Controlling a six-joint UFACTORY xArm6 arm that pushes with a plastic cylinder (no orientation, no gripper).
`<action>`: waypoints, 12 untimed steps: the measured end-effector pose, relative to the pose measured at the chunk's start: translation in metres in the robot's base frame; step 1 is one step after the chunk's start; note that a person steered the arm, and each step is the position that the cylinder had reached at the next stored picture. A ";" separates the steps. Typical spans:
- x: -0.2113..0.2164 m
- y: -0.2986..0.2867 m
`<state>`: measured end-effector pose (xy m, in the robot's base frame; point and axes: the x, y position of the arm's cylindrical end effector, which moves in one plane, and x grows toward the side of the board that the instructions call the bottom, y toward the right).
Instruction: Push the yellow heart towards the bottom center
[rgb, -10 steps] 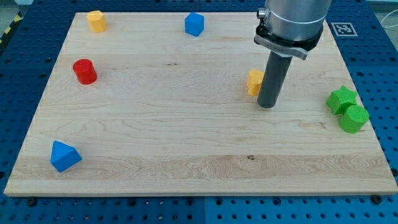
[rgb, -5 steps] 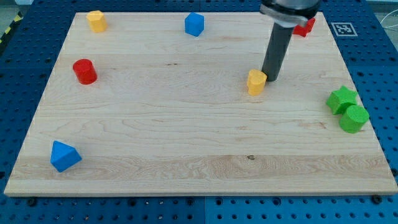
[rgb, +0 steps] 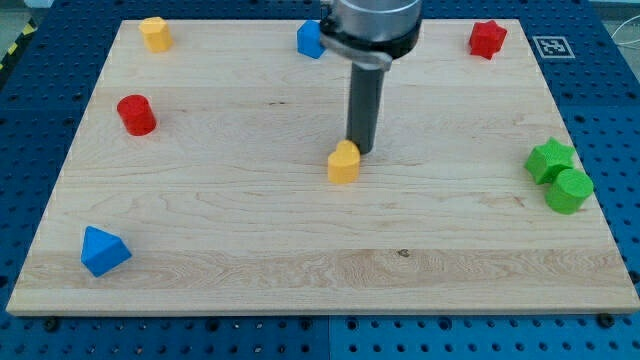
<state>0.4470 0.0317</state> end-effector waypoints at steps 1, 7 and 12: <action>0.047 -0.010; 0.085 -0.053; 0.069 -0.017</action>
<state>0.5158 0.0150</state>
